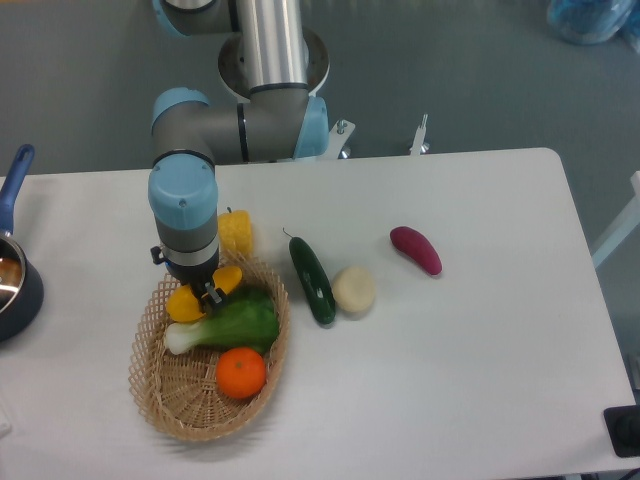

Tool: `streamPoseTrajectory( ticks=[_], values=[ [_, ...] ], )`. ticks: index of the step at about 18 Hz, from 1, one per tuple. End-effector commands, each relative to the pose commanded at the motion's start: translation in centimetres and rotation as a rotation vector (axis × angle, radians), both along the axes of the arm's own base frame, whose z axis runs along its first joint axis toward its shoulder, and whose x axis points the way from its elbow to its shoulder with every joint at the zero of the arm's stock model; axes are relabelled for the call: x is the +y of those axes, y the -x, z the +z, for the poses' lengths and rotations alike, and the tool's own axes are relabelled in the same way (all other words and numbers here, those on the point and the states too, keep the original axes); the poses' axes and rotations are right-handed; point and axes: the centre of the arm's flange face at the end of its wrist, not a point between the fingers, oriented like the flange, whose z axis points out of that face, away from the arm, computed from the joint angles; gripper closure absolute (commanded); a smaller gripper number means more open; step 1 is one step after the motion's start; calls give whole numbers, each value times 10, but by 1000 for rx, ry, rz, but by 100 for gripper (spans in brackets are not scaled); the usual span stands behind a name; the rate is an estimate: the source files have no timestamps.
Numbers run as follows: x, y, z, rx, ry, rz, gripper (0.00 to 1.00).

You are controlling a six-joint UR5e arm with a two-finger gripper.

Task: Pick up the mango from the basket
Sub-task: 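Lift the yellow mango up out of the basket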

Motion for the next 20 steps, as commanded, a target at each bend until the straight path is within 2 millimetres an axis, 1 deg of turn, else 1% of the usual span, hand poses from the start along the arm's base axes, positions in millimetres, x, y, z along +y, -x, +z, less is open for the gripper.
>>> streamPoseTrajectory(
  ticks=[1, 2, 3, 4, 6, 9, 10, 11, 14, 15, 18, 20],
  values=[
    [0, 8, 9, -14, -29, 14, 69],
    [-1, 20, 22, -28, -70, 34, 69],
    [-5, 33, 41, -39, -119, 55, 69],
    [-9, 44, 53, -56, -159, 74, 69],
    [-8, 65, 81, -64, -268, 107, 69],
    [-18, 115, 115, -42, -376, 207, 69],
    [-22, 136, 128, -22, -402, 236, 69],
    [-24, 146, 136, -10, -416, 247, 69],
    [-26, 164, 144, 2, -432, 267, 69],
    [-25, 165, 148, 5, -438, 269, 69],
    [-27, 169, 148, 7, -438, 275, 69],
    [-32, 176, 148, 10, -438, 287, 69]
  ],
)
